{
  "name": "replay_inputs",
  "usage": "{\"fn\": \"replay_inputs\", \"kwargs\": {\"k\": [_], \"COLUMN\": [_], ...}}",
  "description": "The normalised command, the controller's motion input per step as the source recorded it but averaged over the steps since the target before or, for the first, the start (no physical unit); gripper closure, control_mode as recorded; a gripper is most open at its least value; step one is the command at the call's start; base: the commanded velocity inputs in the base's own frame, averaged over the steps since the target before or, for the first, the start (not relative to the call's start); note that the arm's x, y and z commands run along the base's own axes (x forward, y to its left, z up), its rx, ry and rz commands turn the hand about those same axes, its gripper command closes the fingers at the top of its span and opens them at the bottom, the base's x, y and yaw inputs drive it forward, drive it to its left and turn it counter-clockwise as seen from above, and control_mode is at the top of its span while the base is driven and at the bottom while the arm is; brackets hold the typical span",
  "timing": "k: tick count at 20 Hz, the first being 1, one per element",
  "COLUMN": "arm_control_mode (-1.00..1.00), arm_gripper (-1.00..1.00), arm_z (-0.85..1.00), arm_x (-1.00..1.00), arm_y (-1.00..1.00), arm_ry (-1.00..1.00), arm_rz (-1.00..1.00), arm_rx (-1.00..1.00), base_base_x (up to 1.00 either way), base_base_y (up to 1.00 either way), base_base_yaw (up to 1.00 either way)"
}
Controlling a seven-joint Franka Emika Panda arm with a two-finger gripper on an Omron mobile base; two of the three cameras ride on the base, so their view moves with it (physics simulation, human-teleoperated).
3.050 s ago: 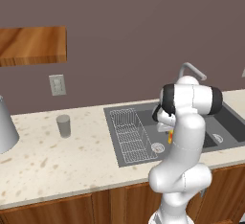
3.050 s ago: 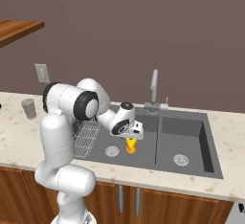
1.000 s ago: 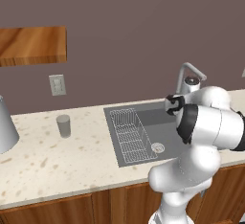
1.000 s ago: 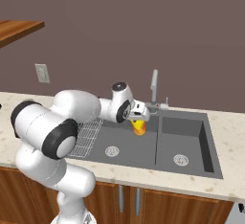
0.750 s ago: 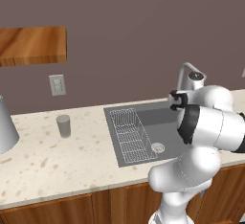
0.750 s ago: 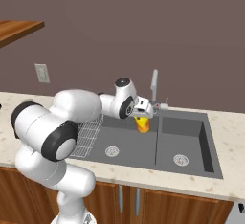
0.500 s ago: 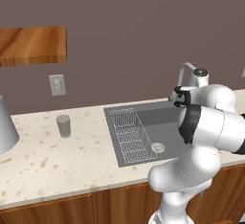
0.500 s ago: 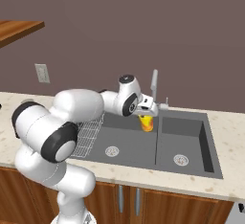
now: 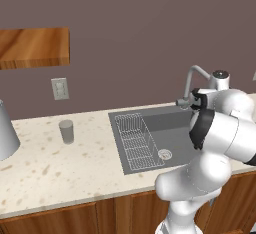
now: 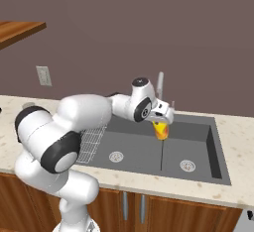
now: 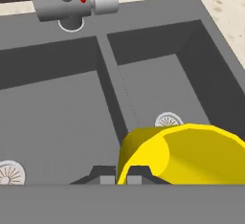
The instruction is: Move any existing items from the left basin to the right basin for drying. Then move the glass cup from the counter to the left basin of the sink for washing.
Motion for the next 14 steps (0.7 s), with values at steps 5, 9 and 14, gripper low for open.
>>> {"fn": "replay_inputs", "kwargs": {"k": [5, 9, 14], "arm_control_mode": [-1.00, -1.00, -1.00], "arm_gripper": [1.00, 1.00, 1.00], "arm_z": [0.02, 0.00, 0.00], "arm_x": [-0.03, 0.00, 0.00], "arm_y": [-0.43, -0.47, -0.42], "arm_ry": [0.00, 0.00, 0.00], "arm_rz": [-0.07, -0.06, -0.05], "arm_rx": [0.00, 0.00, 0.00], "base_base_x": [0.00, 0.00, 0.00], "base_base_y": [0.00, 0.00, 0.00], "base_base_yaw": [0.00, 0.00, 0.00]}}
